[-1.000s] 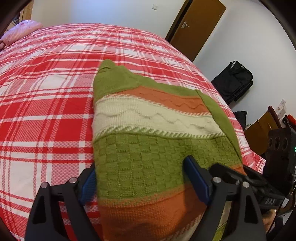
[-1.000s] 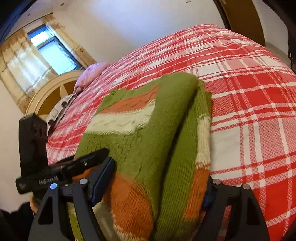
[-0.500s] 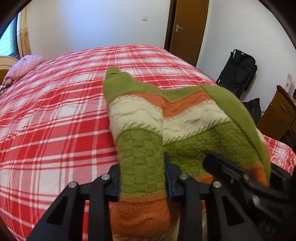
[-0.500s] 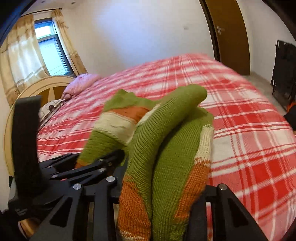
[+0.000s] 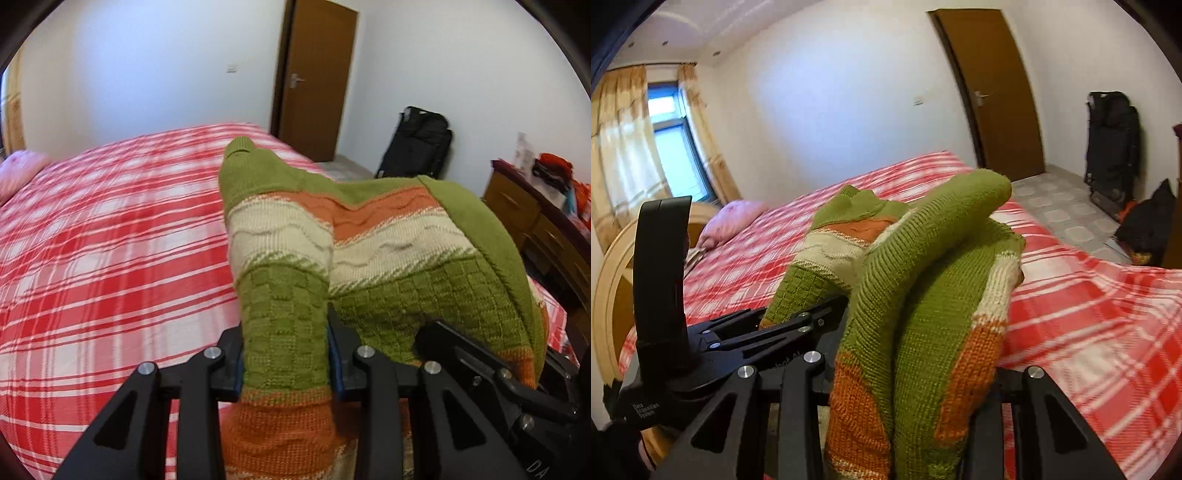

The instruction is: Fold small clothes

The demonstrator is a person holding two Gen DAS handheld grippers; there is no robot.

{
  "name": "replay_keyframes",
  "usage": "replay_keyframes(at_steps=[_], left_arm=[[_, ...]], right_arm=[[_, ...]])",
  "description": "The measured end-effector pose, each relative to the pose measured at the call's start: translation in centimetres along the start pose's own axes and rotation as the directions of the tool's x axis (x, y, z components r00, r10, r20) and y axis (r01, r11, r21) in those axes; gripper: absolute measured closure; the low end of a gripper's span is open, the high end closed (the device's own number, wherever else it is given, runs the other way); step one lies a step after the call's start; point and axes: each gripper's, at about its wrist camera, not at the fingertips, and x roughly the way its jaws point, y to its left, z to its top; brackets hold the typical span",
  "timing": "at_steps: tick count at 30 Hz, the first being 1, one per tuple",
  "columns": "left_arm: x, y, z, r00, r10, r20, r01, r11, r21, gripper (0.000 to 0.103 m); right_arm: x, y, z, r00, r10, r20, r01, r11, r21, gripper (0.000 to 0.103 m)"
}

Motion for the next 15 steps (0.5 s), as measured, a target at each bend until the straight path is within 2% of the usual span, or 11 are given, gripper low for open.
replay_keyframes(at_steps=[4,8,15], left_arm=[[0.7,-3.1,0.2,0.999,-0.031,-0.018,0.032,0.999,0.04,0.068],[1.8,-5.8,0.4,0.999,-0.038,-0.033,0.041,0.996,0.082,0.068],[4.4,-8.3,1.3,0.998,-0.034,-0.046,0.038,0.996,0.086,0.068]], right_arm=[[-1.5,-2.4,-0.2,0.998,-0.061,0.012,0.06,0.998,0.016,0.066],[-2.0,-4.9,-0.2,0.996,-0.089,0.022,0.087,0.994,0.064,0.066],[-0.1,-7.8,0.2,0.995,-0.103,0.013,0.101,0.991,0.09,0.066]])
